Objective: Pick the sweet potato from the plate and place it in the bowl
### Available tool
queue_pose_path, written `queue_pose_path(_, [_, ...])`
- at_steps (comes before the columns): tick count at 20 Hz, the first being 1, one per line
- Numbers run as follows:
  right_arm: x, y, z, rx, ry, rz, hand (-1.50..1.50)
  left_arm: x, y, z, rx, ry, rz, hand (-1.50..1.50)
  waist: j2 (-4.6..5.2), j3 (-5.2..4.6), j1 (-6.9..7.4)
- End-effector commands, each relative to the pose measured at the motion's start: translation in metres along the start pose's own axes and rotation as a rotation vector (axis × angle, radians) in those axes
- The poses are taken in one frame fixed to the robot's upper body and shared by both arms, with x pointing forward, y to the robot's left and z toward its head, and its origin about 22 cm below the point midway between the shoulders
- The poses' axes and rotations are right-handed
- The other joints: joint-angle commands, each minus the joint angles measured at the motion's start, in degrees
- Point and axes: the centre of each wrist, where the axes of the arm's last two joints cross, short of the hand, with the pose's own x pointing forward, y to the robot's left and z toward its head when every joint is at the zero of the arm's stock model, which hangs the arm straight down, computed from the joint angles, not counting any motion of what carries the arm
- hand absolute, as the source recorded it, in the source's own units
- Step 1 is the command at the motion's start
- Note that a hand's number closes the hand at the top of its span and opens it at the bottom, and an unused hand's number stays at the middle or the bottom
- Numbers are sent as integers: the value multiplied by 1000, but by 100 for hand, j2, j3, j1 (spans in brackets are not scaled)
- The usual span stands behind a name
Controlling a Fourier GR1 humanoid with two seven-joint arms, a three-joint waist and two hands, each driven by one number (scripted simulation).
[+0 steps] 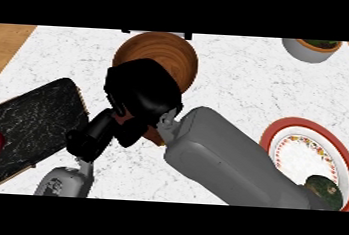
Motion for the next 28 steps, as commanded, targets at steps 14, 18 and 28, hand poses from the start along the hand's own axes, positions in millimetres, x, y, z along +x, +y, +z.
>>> queue_pose_path(14, [-17, -27, -79, -275, 163, 73, 150, 0, 3, -2, 40, -9, -3, 0, 57, -4, -92])
queue_pose_path(18, [-64, -18, -85, -305, 197, 85, 150, 5, -4, 1, 19, -33, -7, 0, 107, -2, 11])
queue_pose_path(28, [-125, 10, -74, 100, 356, -123, -150, 11, -18, -12, -30, -44, -5, 0, 183, -2, 163])
